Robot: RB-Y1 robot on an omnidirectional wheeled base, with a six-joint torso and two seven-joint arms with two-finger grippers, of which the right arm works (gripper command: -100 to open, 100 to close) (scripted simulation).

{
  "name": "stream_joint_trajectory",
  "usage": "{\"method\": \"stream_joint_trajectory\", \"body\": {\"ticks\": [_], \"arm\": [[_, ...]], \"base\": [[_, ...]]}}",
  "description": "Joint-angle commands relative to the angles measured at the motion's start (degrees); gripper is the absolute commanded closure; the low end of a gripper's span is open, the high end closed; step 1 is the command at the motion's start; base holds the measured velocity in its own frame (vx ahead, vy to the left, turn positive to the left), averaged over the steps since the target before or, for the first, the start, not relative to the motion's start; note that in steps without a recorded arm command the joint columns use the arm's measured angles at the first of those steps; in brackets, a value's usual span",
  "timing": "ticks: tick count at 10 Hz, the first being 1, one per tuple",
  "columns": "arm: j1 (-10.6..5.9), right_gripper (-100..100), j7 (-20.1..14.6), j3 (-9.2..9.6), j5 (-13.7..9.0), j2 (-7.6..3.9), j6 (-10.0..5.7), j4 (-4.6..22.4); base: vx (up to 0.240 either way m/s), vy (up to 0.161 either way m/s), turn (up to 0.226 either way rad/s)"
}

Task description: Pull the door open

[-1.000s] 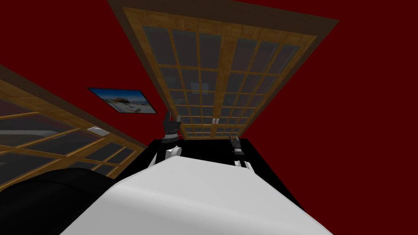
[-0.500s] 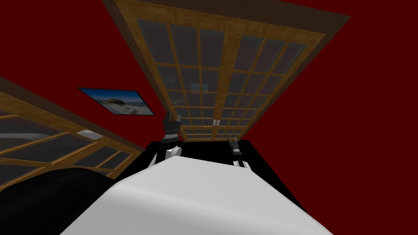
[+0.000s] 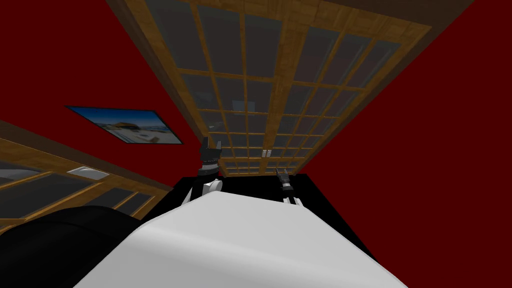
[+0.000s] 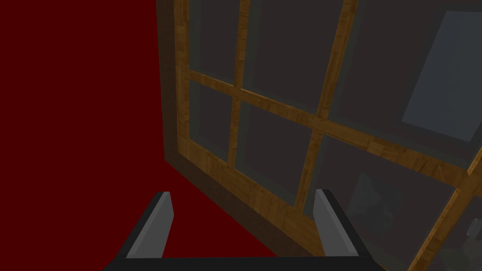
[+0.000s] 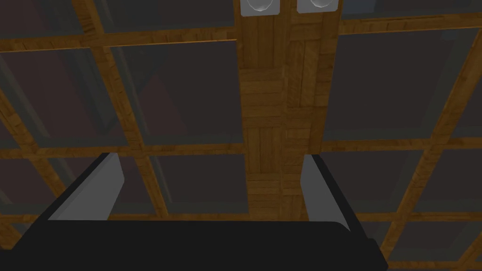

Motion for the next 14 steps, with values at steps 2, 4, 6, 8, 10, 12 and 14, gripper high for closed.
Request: {"method": "stream_joint_trajectory", "body": {"ticks": [2,4,6,8,10,12,14], "arm": [[-1.56,-100,3.0,-0.63,1.9,1.10,-0.52,3.8],[-2.43,-100,4.5,-0.96,2.8,1.76,-0.83,5.8],[-3.28,-100,6.0,-1.28,3.7,2.41,-1.14,7.7],[-4.61,-100,8.1,-1.71,5.0,3.60,-1.60,10.3],[-5.40,-100,8.5,-2.00,4.9,3.61,-2.03,11.6],[-4.27,-100,9.3,-2.45,4.3,2.21,-1.92,12.6],[-3.03,-100,10.0,-2.91,3.4,0.83,-1.65,13.7]], "base": [[0.151,0.030,-0.018],[0.137,0.034,-0.015],[0.107,0.000,-0.011],[0.161,-0.017,-0.024],[0.126,-0.010,-0.004],[-0.108,0.029,-0.002],[-0.118,0.027,0.009]]}}
